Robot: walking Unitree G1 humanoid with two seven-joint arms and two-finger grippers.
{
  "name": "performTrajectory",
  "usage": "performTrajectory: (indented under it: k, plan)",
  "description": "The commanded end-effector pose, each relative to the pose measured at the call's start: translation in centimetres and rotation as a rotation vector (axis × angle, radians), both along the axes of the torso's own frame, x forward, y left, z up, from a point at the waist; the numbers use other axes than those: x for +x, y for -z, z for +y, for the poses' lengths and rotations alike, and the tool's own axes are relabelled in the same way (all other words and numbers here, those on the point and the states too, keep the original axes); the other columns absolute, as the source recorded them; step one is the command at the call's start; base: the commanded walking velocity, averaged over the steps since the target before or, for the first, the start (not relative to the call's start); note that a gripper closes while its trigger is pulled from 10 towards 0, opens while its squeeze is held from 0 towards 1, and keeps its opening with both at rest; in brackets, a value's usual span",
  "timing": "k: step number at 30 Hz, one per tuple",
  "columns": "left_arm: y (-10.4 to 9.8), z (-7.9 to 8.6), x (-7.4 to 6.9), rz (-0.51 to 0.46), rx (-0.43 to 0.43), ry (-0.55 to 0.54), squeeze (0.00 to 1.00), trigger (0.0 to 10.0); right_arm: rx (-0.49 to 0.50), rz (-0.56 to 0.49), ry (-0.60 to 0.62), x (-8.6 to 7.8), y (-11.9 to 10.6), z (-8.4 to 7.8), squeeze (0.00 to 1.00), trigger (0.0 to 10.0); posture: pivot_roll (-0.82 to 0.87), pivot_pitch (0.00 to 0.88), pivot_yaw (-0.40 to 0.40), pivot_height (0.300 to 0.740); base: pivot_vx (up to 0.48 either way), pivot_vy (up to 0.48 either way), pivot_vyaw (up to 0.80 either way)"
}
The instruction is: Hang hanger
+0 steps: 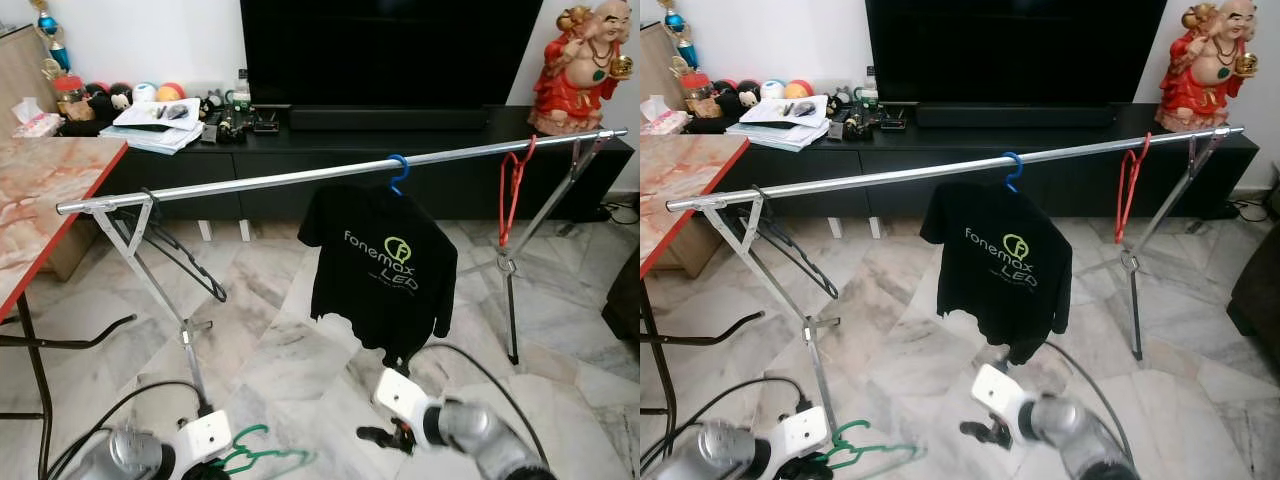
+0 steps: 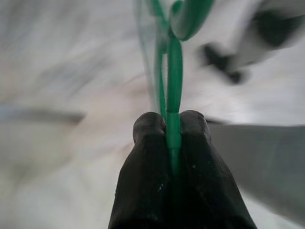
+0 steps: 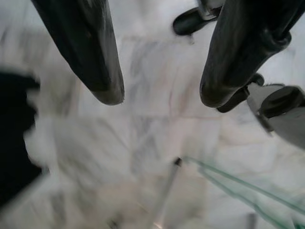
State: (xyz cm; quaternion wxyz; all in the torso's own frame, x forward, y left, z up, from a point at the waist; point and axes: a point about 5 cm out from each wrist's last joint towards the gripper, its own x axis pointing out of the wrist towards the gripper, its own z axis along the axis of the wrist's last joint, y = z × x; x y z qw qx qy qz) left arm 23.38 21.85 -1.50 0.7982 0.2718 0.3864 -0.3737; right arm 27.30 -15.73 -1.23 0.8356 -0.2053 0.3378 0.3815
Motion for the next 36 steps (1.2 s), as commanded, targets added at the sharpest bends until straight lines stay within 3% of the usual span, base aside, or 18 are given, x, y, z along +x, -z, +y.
performTrajectory:
  k: [1, 2, 3, 5, 7, 8, 9, 10, 14, 17, 22, 27, 36]
  plan:
    - [0.8, 1.7, -0.6, -0.029, 0.055, -0.134, 0.0, 10.0, -0.008, 0.036, 0.13, -0.9, 1.2, -0.9, 0.0, 10.0, 0.04, 0.082, 0.003, 0.74, 0.0, 0.0, 0.0]
    - [1.9, 2.4, -1.4, -0.02, 0.0, -0.36, 0.0, 10.0, -0.013, 0.076, 0.256, -2.2, 2.5, -1.5, 0.0, 10.0, 0.04, 0.085, 0.003, 0.74, 0.0, 0.0, 0.0]
    - [2.5, 2.7, -2.1, -0.017, -0.012, -0.453, 0.0, 10.0, -0.023, 0.103, 0.332, -3.3, 3.4, -1.9, 0.0, 10.0, 0.04, 0.084, 0.002, 0.74, 0.0, 0.0, 0.0]
    - [3.8, 3.2, -3.7, 0.001, -0.002, -0.583, 0.0, 10.0, -0.055, 0.149, 0.487, -5.3, 5.0, -2.7, 0.0, 10.0, 0.04, 0.084, 0.0, 0.74, 0.0, 0.0, 0.0]
    - [5.3, 3.3, -5.9, 0.055, -0.024, -0.762, 0.0, 10.0, -0.022, 0.224, 0.678, -7.9, 6.6, -2.8, 0.0, 10.0, 0.05, 0.08, 0.001, 0.74, 0.0, 0.0, 0.0]
    - [5.3, 3.3, -5.9, 0.055, -0.024, -0.762, 0.0, 10.0, -0.022, 0.224, 0.678, -7.9, 6.6, -2.8, 0.0, 10.0, 0.05, 0.08, 0.001, 0.74, 0.0, 0.0, 0.0]
    - [5.9, 3.2, -6.9, 0.082, -0.042, -0.831, 0.0, 10.0, -0.019, 0.246, 0.738, -9.0, 7.2, -2.7, 0.0, 10.0, 0.06, 0.08, 0.002, 0.74, 0.0, 0.0, 0.0]
    - [5.9, 3.2, -6.9, 0.082, -0.042, -0.831, 0.0, 10.0, -0.019, 0.246, 0.738, -9.0, 7.2, -2.7, 0.0, 10.0, 0.06, 0.08, 0.002, 0.74, 0.0, 0.0, 0.0]
    - [7.2, 2.9, -9.0, 0.136, -0.017, -0.934, 0.0, 10.0, -0.032, 0.298, 0.856, -11.6, 8.4, -2.4, 0.0, 10.0, 0.05, 0.074, 0.004, 0.74, 0.0, 0.0, 0.0]
    - [7.4, 2.6, -9.2, 0.141, -0.025, -0.951, 0.0, 10.0, -0.056, 0.29, 0.838, -12.0, 8.6, -2.2, 0.0, 10.0, 0.04, 0.071, 0.006, 0.74, 0.0, 0.0, 0.0]
    - [7.3, 2.3, -8.8, 0.121, -0.027, -0.965, 0.0, 10.0, -0.088, 0.266, 0.86, -11.9, 8.5, -2.9, 0.0, 10.0, 0.04, 0.064, 0.012, 0.74, 0.0, -0.196, 0.0]
    - [7.3, 2.5, -8.9, 0.117, -0.031, -0.957, 0.0, 10.0, -0.077, 0.224, 0.884, -10.5, 7.9, -3.4, 0.0, 10.0, 0.03, 0.047, 0.025, 0.74, 0.0, -0.373, 0.0]
    - [7.5, 2.6, -9.5, 0.134, -0.04, -0.963, 0.0, 10.0, -0.06, 0.214, 0.884, -10.4, 7.9, -2.8, 0.0, 10.0, 0.01, 0.021, 0.039, 0.74, 0.0, -0.37, 0.0]
